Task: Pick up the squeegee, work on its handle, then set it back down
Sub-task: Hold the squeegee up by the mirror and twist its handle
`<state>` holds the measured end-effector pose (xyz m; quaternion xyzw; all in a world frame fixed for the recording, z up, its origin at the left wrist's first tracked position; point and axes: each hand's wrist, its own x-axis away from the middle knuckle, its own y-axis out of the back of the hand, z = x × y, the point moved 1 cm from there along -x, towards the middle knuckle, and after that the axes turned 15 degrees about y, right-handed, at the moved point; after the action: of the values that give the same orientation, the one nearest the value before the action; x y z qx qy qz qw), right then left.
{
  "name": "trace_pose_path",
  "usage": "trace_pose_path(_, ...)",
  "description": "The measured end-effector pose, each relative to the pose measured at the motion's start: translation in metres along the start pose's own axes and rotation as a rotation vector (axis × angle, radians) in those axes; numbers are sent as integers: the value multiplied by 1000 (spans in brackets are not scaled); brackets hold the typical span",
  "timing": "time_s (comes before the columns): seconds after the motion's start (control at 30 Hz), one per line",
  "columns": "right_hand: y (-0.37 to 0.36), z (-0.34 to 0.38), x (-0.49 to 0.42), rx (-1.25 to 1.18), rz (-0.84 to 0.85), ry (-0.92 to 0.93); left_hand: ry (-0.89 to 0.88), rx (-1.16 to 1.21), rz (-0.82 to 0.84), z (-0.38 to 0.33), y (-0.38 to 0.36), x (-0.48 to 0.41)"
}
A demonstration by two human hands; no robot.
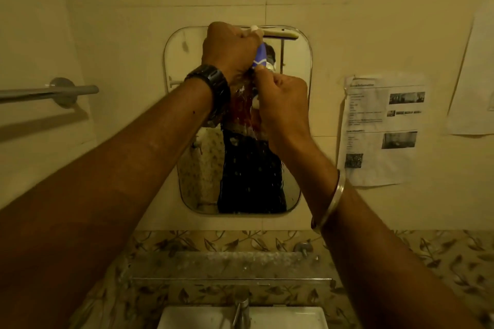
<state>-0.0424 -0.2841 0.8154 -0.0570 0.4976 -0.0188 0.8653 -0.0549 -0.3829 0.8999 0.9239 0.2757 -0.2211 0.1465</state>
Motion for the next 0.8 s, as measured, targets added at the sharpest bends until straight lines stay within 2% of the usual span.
trace_pose_path(0.1, 4, -10, 10, 0, -1, -33, 29, -15, -2, 14, -7, 4)
trace_pose_path(0.2, 9, -28, 44, -46, -1, -83, 57, 1, 76, 40, -15, 27)
trace_pose_path(0.3, 15, -35, 68, -67, 14, -128, 63, -92, 85, 59, -20, 41)
trace_pose_path(0.47, 22, -17, 38, -35, -11, -59, 13, 16, 54, 31, -22, 30)
trace_pose_path(0.6, 27, -5, 7, -14, -38, -39, -40, -41, -17, -1, -29, 13)
trace_pose_path(0.73, 36, -19, 27, -32, -35, -69, 16, -3, 25, 23, -40, 20)
trace_pose_path(0.8, 40, -32, 49, -21, -20, -79, 31, -58, 71, 41, -47, 33)
